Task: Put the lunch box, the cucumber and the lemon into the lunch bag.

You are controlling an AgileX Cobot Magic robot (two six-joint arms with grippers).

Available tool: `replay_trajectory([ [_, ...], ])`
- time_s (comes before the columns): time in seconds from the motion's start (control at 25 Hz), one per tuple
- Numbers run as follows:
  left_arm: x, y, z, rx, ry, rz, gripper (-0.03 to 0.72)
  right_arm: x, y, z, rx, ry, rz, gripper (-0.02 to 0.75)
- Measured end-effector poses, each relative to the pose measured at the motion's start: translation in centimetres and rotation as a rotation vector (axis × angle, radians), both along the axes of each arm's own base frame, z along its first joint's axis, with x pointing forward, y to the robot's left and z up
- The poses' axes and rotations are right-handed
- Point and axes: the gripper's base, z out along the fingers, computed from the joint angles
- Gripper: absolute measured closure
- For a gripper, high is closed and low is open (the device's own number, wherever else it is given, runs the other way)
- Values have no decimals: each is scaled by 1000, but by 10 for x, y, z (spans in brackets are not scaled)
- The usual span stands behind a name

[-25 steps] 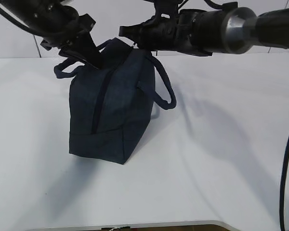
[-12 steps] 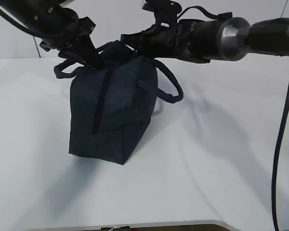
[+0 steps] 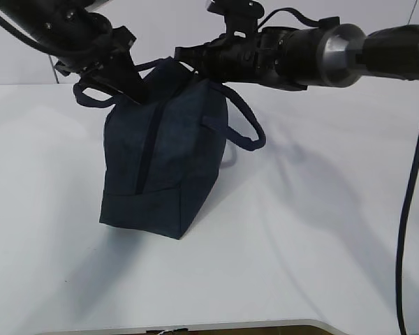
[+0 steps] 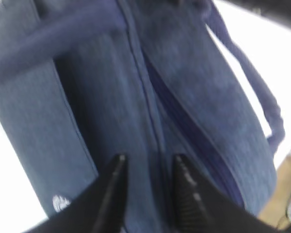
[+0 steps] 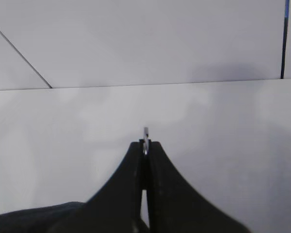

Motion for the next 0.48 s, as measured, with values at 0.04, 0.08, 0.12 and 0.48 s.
replay_trajectory([
  [0.04,1,0,0,-2,-10,8,526,0,-1,0,2,1,-2,733],
  [0.08,2,0,1,-3,-22,17,484,0,-1,0,4,2,-3,733],
  [0.12,4,0,1,-10,-32,26,453,0,-1,0,5,2,-4,733],
  [0.48,20,-6,0,-87,-89,104,407,-1,2,0,5,2,3,733],
])
